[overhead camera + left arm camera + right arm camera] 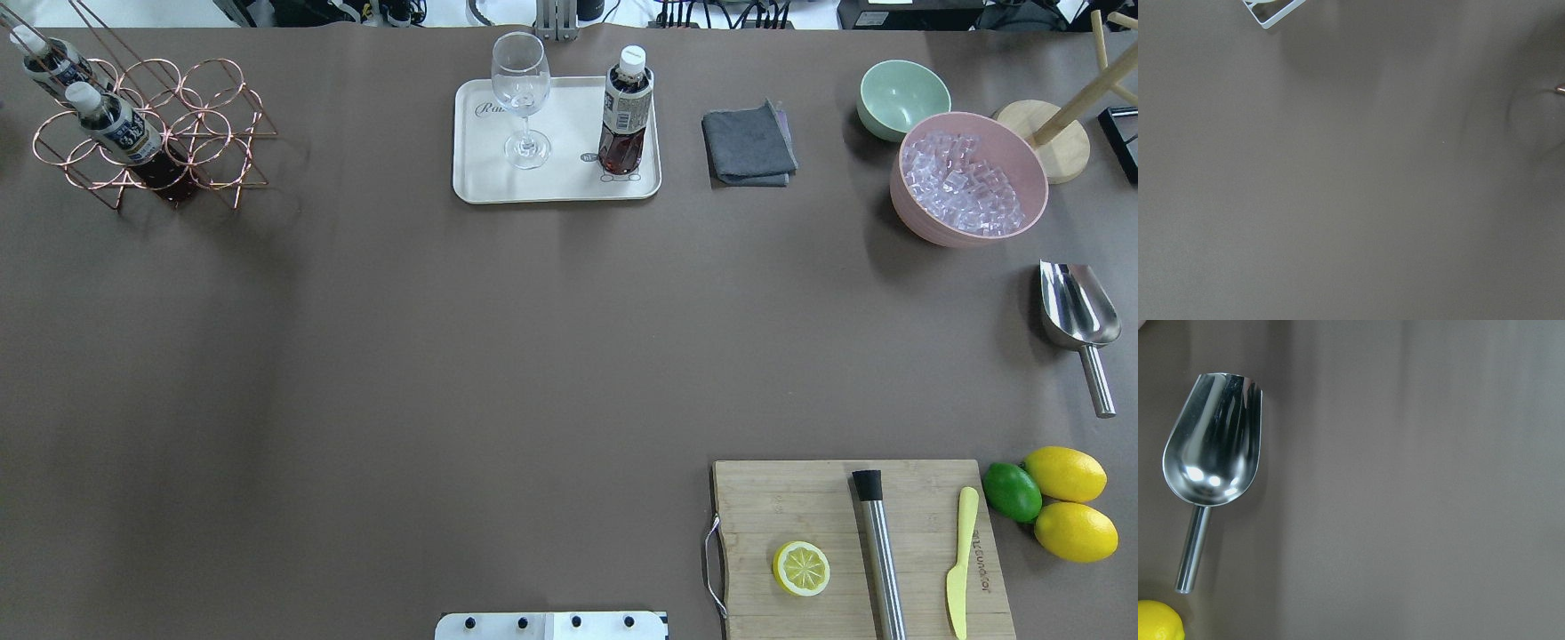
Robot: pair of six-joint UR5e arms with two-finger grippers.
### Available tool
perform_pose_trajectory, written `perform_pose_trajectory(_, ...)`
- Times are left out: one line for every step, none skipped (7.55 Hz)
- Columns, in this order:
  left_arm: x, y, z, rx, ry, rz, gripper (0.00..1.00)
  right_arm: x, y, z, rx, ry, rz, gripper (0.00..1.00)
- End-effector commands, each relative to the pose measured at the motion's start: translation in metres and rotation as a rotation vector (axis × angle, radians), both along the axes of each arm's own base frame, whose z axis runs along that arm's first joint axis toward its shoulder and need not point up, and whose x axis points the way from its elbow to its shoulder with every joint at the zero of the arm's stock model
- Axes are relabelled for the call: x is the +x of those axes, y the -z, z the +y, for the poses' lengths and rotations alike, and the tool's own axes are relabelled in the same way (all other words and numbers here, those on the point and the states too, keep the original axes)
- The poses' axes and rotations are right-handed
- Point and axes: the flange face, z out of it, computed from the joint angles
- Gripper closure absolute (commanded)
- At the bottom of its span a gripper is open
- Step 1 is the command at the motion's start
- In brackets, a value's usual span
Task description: Take tea from basket to plate
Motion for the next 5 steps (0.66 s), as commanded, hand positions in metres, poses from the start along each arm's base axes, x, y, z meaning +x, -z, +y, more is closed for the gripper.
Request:
perform_pose_trajectory(0.0001, -0.007, 0.0091, -0.012, -0.001, -0.001, 0.01, 0.0002, 0.003, -0.0013, 0.006, -0.001, 0.001, 0.0)
perform_pose_trajectory(0.0008, -0.0077, 0.0091, -0.014, -0.001, -0.001, 0.01, 0.0002, 0.003, -0.0013, 0.007, 0.0, 0.001, 0.0)
perform_pose_trajectory(0.0008, -0.0077, 0.0091, -0.014, -0.001, -0.001, 0.01, 0.0001, 0.0016, -0.0011, 0.004, 0.0, 0.0, 0.0)
perform_pose_trajectory(0.0007, -0.0071, 0.009, -0.013, -0.001, -0.002, 0.01, 0.0002, 0.0, -0.0009, 0.002, 0.002, 0.001, 0.0)
perform_pose_trajectory(0.0007, -0.0093, 0.0099, -0.017, -0.001, -0.002, 0.01, 0.0002, 0.0007, -0.001, 0.002, 0.001, 0.002, 0.0)
